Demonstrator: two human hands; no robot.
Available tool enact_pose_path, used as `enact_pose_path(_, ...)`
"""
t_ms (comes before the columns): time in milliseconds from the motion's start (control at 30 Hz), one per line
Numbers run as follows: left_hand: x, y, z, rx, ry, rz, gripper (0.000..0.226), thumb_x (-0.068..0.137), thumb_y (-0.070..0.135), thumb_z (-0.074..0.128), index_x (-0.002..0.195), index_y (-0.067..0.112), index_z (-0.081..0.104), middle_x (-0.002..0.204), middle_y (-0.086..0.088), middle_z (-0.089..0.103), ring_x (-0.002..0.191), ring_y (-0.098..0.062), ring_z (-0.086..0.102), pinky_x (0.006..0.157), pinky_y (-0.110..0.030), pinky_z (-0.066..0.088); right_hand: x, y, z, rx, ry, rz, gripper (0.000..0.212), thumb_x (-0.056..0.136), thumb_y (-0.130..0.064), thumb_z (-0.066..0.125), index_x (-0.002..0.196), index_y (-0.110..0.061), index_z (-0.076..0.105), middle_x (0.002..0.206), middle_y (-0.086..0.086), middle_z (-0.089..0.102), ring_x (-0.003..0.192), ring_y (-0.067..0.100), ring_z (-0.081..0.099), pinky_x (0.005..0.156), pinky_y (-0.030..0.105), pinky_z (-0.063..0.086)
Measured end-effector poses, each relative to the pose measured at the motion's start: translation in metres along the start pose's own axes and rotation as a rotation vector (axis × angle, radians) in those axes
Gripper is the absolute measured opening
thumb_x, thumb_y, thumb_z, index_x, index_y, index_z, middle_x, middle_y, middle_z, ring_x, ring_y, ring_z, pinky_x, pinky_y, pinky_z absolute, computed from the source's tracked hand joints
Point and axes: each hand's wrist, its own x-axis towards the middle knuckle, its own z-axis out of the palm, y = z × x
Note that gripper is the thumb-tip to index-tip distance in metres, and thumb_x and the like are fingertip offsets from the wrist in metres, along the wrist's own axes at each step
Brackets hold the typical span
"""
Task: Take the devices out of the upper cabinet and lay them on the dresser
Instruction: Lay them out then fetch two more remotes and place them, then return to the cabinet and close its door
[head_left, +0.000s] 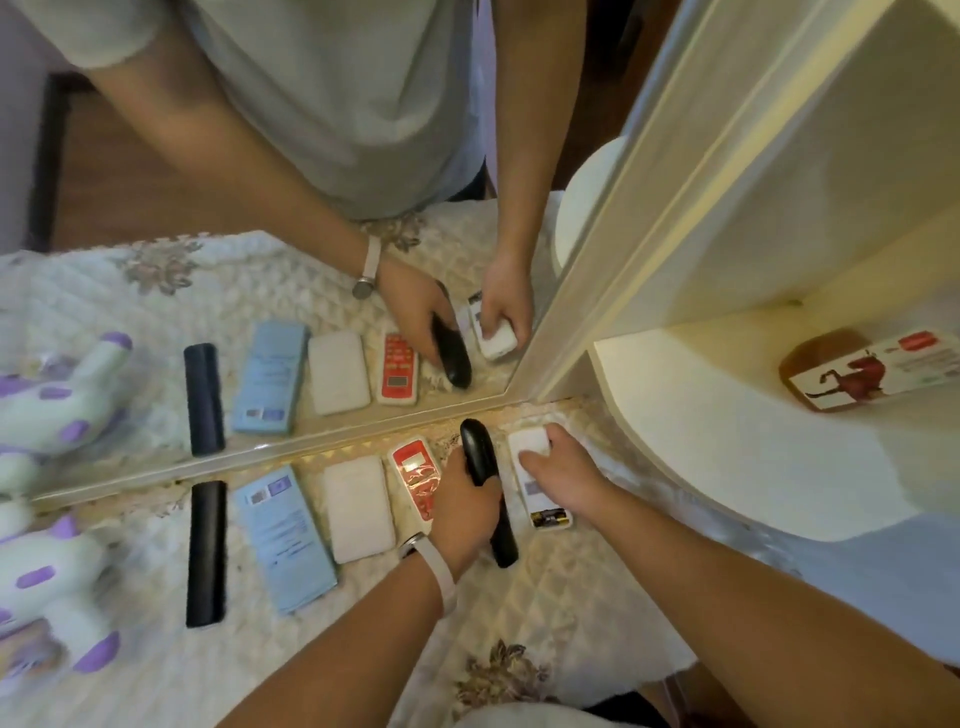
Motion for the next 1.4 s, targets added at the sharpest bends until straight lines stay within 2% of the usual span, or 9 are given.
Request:
enact_pose_path(67, -0.005, -0.002, 0.002, 0.031, 0.054, 0.033, 0.04, 0.086, 0.002, 0.05, 0.113, 0.032, 0.051, 0.096, 0.01, 0.064, 0.088, -0.011, 0.062, 0.073, -0.03, 0.052, 0.0, 0.007, 0.0, -0.057, -0.008, -0.041, 0.024, 0.086, -0.022, 0.06, 0.106, -0.009, 0.053, 0.101, 0.01, 0.064, 0.085, 0.023, 0.062, 0.075, 0.037, 0.053)
enact_pose_path(167, -0.014, -0.001, 0.004, 0.035, 0.111, 0.034, 0.05, 0.085, 0.003, 0.049, 0.127, 0.03, 0.051, 0.107, 0.005, 0.067, 0.096, -0.012, 0.065, 0.085, -0.037, 0.056, -0.004, 0.017, -0.006, -0.107, -0.033, -0.085, 0.04, 0.086, -0.018, 0.061, 0.122, -0.005, 0.05, 0.115, 0.011, 0.057, 0.103, 0.029, 0.059, 0.089, 0.044, 0.05)
enact_pose_path(267, -0.023, -0.001, 0.008, 0.098, 0.148, 0.076, 0.046, 0.082, 0.006, 0.051, 0.123, 0.024, 0.057, 0.109, 0.004, 0.067, 0.097, -0.011, 0.065, 0.088, -0.04, 0.055, -0.006, 0.026, -0.016, -0.227, -0.07, -0.136, 0.05, 0.089, -0.024, 0.058, 0.134, -0.009, 0.044, 0.131, 0.012, 0.047, 0.116, 0.029, 0.052, 0.096, 0.042, 0.046)
enact_pose_path(533, -0.076, -0.003, 0.004, 0.299, 0.329, 0.156, 0.038, 0.09, 0.012, 0.056, 0.128, 0.014, 0.055, 0.116, 0.007, 0.052, 0.108, -0.011, 0.052, 0.089, -0.021, 0.035, -0.021, 0.035, -0.033, -0.498, -0.141, -0.415, 0.055, 0.096, -0.035, 0.048, 0.146, -0.017, 0.037, 0.15, 0.005, 0.036, 0.133, 0.025, 0.04, 0.105, 0.037, 0.039)
enact_pose_path(767, -0.131, -0.024, -0.01, 0.589, 0.473, 0.229, 0.044, 0.092, 0.023, 0.057, 0.135, 0.019, 0.051, 0.137, 0.003, 0.052, 0.126, -0.014, 0.047, 0.1, -0.018, 0.03, -0.038, 0.02, -0.027, -0.772, -0.113, -0.836, 0.049, 0.095, -0.043, 0.045, 0.137, -0.018, 0.048, 0.134, 0.003, 0.051, 0.119, 0.025, 0.048, 0.093, 0.04, 0.045)
enact_pose_path(833, -0.149, -0.033, -0.018, 0.707, 0.505, 0.207, 0.045, 0.093, 0.028, 0.055, 0.136, 0.019, 0.052, 0.141, 0.0, 0.051, 0.129, -0.017, 0.045, 0.105, -0.025, 0.031, -0.048, 0.013, -0.021, -0.835, -0.127, -0.945, 0.047, 0.095, -0.044, 0.043, 0.135, -0.019, 0.05, 0.132, 0.003, 0.053, 0.118, 0.025, 0.049, 0.092, 0.04, 0.045)
enact_pose_path(1033, -0.214, -0.062, -0.039, 0.907, 0.681, 0.172, 0.045, 0.088, 0.04, 0.046, 0.122, 0.016, 0.063, 0.126, -0.01, 0.063, 0.11, -0.03, 0.061, 0.091, -0.043, 0.049, -0.087, -0.001, 0.012, -0.944, -0.207, -1.212, 0.052, 0.093, -0.046, 0.04, 0.133, -0.015, 0.055, 0.132, 0.008, 0.056, 0.119, 0.028, 0.051, 0.094, 0.041, 0.044)
enact_pose_path(1200, -0.263, -0.09, -0.055, 0.915, 0.819, 0.14, 0.043, 0.087, 0.039, 0.047, 0.118, 0.016, 0.065, 0.122, -0.01, 0.065, 0.111, -0.031, 0.061, 0.093, -0.051, 0.049, -0.127, -0.012, 0.045, -1.026, -0.261, -1.404, 0.056, 0.085, -0.05, 0.036, 0.117, -0.013, 0.066, 0.116, 0.012, 0.066, 0.103, 0.033, 0.062, 0.084, 0.045, 0.051)
enact_pose_path(1400, -0.344, -0.135, -0.075, 0.854, 1.003, 0.084, 0.041, 0.085, 0.036, 0.052, 0.118, 0.016, 0.064, 0.123, -0.005, 0.062, 0.113, -0.023, 0.054, 0.096, -0.044, 0.046, -0.21, -0.024, 0.096, -1.023, -0.314, -1.653, 0.05, 0.084, -0.049, 0.043, 0.111, -0.015, 0.067, 0.109, 0.009, 0.067, 0.097, 0.031, 0.062, 0.079, 0.042, 0.051)
